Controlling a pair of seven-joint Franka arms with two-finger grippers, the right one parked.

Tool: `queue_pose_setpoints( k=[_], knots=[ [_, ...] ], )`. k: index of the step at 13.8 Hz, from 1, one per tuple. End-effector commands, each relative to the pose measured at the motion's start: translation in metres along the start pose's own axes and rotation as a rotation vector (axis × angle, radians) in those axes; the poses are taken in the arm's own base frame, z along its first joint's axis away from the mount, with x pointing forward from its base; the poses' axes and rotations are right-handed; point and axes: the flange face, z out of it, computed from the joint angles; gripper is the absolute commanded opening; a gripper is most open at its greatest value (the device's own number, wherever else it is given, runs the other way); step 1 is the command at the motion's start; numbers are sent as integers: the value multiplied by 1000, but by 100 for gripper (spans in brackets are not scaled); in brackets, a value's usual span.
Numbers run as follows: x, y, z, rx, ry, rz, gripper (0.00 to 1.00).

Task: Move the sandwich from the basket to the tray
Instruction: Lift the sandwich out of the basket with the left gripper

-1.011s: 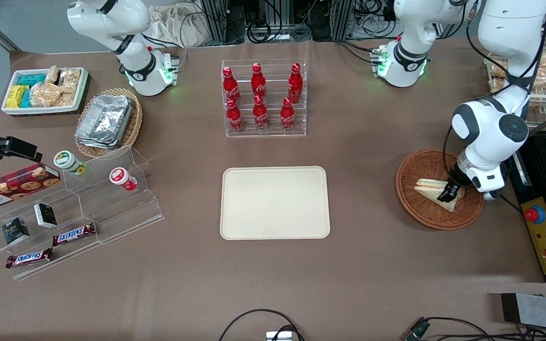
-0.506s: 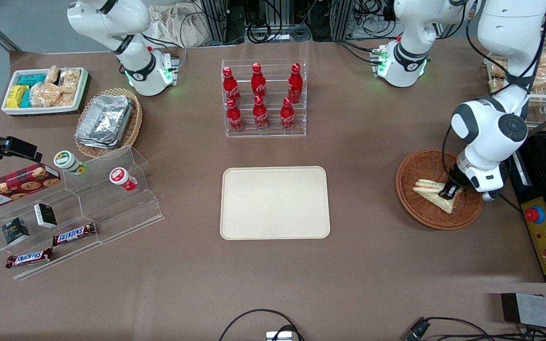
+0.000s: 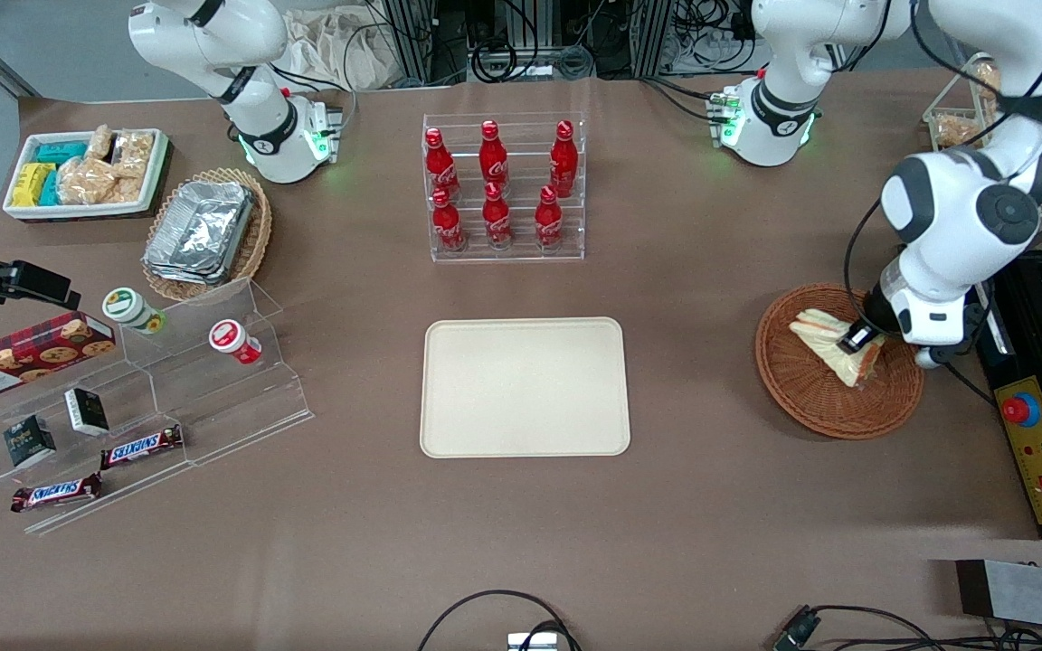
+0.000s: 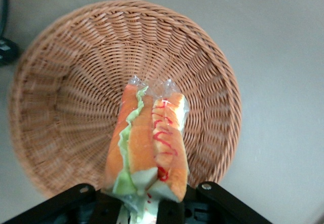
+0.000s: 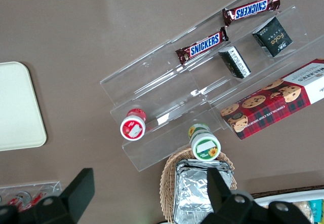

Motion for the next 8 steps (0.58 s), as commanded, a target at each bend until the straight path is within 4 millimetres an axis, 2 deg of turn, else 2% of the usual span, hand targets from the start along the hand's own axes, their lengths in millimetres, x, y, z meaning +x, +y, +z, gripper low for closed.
queue_pose_setpoints(
  k=[1, 5, 8],
  knots=[
    [-24, 34, -34, 25, -5, 118, 0],
    [-65, 102, -65, 39, 13, 290, 0],
    [-97, 143, -71, 20, 22, 431, 0]
  ],
)
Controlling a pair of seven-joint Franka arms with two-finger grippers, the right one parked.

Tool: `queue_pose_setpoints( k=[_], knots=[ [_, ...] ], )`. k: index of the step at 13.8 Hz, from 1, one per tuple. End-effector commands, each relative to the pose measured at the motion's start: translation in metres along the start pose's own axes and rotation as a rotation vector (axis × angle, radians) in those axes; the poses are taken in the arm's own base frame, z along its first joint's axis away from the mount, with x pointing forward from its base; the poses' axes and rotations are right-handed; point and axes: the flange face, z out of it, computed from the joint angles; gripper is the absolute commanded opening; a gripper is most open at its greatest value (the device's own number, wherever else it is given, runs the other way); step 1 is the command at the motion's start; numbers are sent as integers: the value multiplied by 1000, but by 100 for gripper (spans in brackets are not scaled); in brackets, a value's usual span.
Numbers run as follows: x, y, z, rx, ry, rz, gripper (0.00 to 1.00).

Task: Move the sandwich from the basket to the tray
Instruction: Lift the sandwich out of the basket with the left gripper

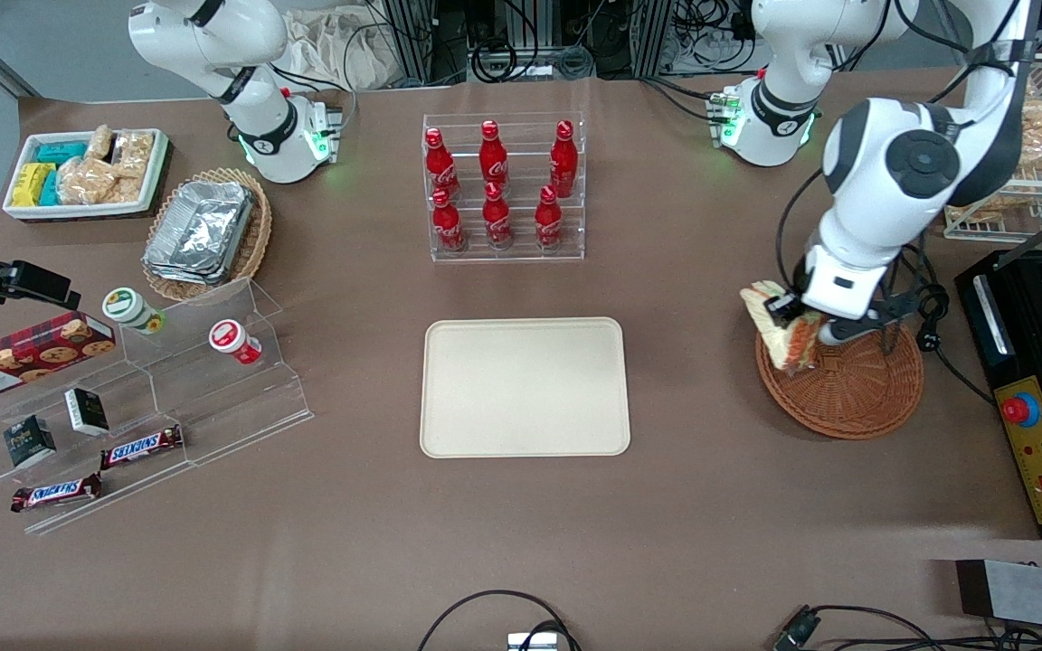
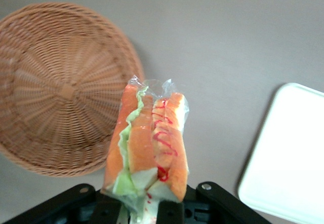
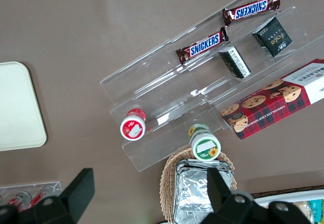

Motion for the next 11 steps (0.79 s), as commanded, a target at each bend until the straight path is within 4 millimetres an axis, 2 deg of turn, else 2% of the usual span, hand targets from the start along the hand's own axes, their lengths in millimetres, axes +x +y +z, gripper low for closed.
queue_pose_setpoints(
  k=[1, 7, 9, 11],
  knots=[
    [-5, 40, -8, 1, 3, 113, 0],
    [-25, 130, -5, -39, -20, 313, 0],
    [-31, 151, 14, -13, -28, 354, 0],
    [-46, 169, 37, 40, -21, 371, 0]
  ],
)
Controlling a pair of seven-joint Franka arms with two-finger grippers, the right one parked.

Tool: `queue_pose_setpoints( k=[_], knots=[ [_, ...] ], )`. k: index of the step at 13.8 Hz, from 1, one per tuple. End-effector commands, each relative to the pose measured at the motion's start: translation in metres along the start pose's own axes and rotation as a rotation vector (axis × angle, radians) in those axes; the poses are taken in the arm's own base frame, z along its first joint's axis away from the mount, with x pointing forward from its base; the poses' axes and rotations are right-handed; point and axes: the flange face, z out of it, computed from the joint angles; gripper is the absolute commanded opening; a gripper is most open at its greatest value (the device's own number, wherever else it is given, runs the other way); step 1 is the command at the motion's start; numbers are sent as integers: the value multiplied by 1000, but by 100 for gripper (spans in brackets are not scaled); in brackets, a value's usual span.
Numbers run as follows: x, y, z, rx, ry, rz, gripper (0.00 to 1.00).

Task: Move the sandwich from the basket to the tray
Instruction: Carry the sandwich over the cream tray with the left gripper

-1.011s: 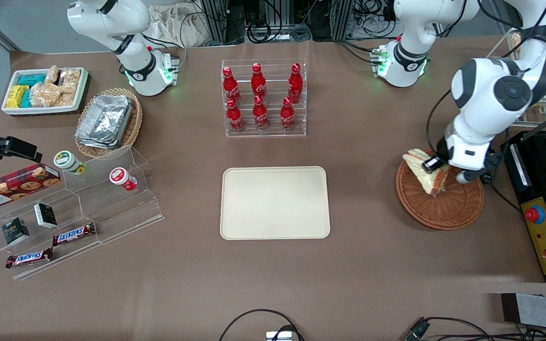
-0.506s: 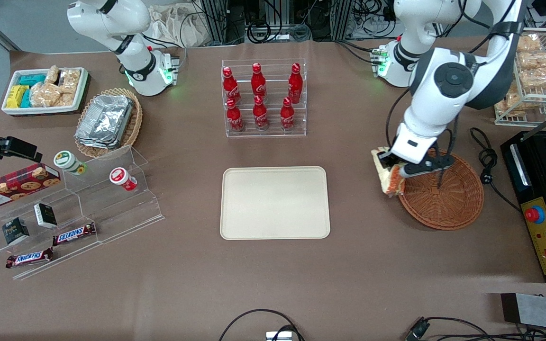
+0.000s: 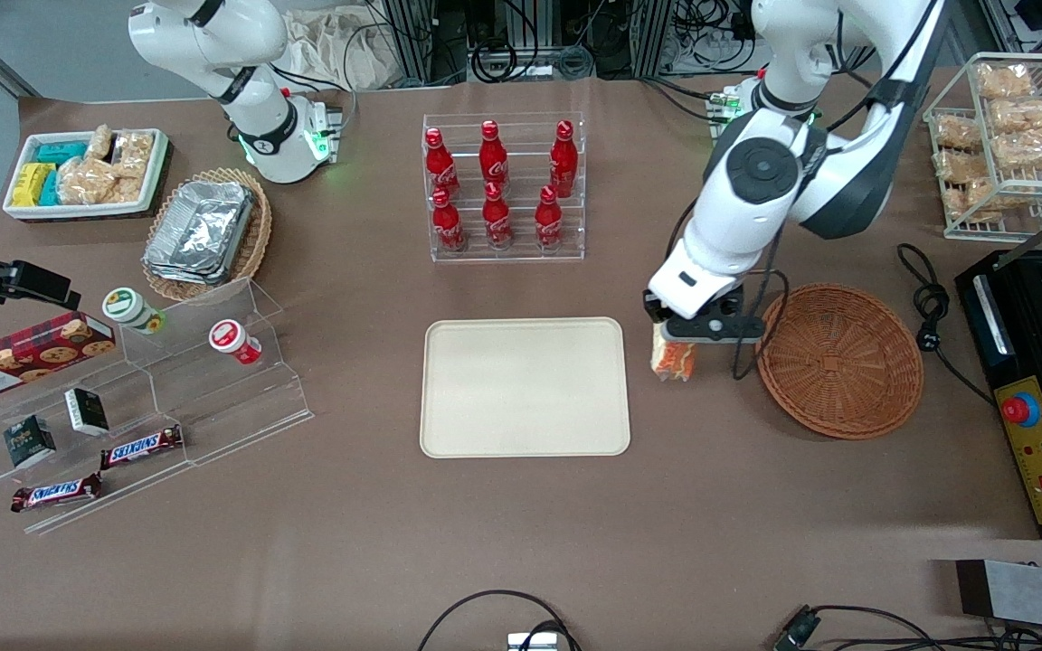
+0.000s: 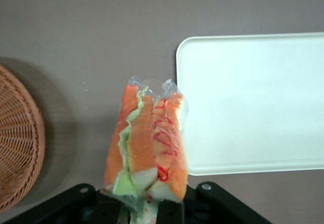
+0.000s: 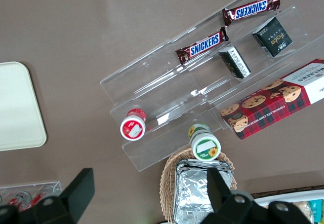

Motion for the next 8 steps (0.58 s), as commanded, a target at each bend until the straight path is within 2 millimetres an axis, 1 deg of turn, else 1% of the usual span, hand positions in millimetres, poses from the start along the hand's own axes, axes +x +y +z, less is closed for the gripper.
queue_pose_setpoints(
  k=[1, 4, 5, 6, 7, 8],
  knots=[
    [4, 31, 29, 51, -17, 0, 0],
    [18, 66, 51, 31, -16, -67, 1],
    [15, 85, 54, 27, -8, -70, 1],
    [17, 94, 59, 20, -10, -87, 1],
    [21, 96, 65, 18, -13, -95, 1],
    [20, 103, 70, 19, -14, -86, 1]
  ],
)
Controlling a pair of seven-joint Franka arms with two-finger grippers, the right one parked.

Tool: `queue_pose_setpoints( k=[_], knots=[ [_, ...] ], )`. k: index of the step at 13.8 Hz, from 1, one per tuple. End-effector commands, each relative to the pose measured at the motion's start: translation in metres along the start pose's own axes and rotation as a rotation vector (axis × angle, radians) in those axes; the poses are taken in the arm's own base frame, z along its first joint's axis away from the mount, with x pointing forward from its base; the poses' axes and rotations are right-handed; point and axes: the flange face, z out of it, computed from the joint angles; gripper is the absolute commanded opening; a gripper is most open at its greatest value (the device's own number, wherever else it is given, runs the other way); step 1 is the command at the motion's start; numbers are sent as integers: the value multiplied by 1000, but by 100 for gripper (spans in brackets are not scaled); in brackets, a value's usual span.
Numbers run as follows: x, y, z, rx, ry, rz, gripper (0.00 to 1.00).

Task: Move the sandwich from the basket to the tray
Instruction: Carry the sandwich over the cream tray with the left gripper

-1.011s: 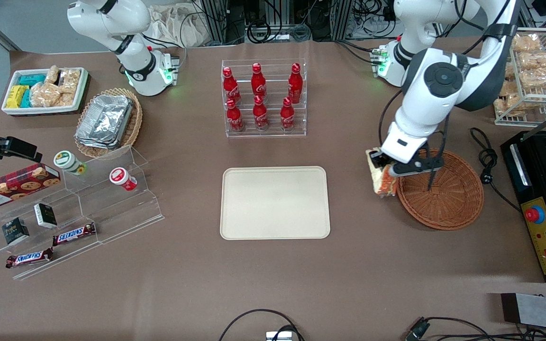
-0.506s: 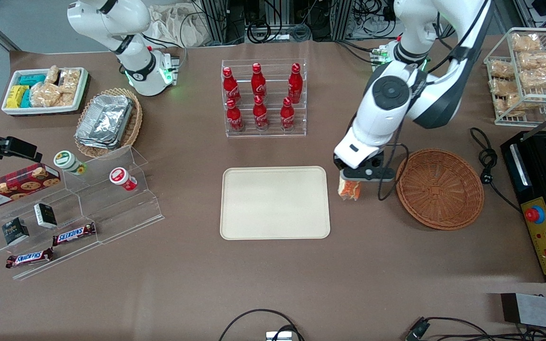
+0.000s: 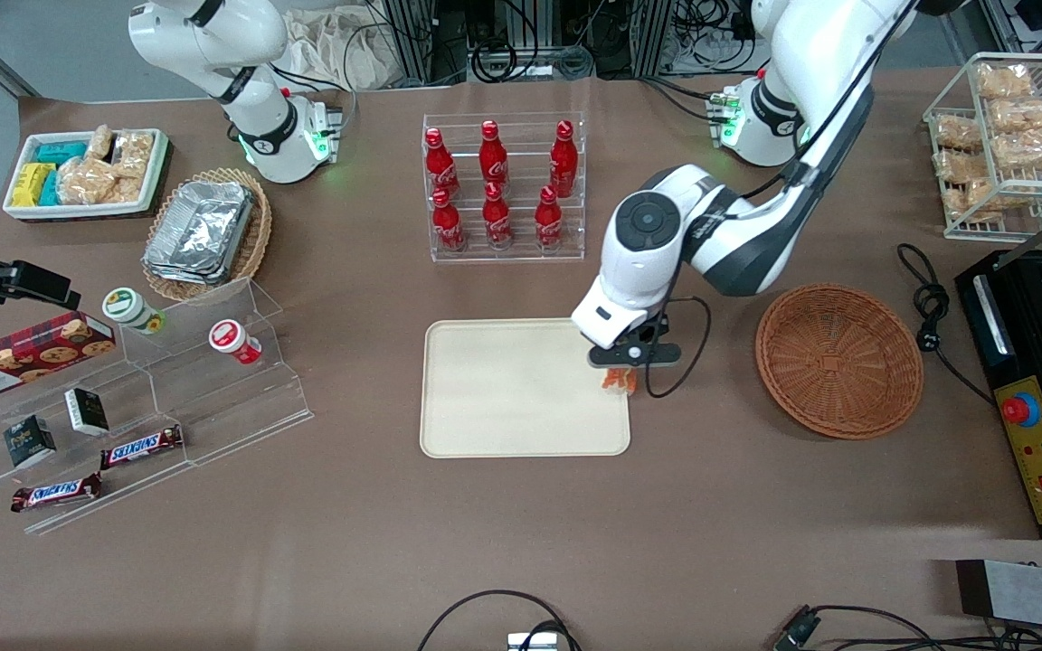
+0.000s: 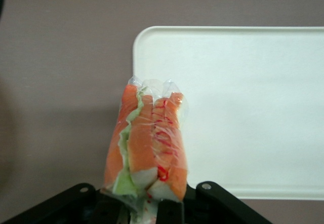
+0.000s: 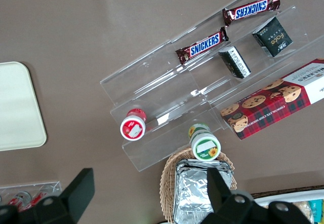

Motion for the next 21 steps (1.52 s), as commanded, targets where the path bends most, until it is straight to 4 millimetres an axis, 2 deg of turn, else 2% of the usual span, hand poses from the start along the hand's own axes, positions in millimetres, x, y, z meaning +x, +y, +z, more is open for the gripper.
queue_pose_setpoints(
  k=[1, 5, 7, 8, 9, 10, 11, 13, 21],
  knots=[
    [7, 23, 9, 2, 1, -22, 1],
    [19, 26, 40, 30, 14, -39, 1],
    [18, 28, 54, 36, 2, -38, 1],
    [16, 33, 56, 36, 1, -30, 1],
    [4, 50, 58, 40, 11, 4, 1],
    [5, 56, 62, 33, 7, 7, 2],
    [9, 58, 68, 28, 3, -6, 2],
    [5, 63, 72, 39, 14, 9, 2],
    [1, 62, 100, 75, 10, 10, 4]
  ],
)
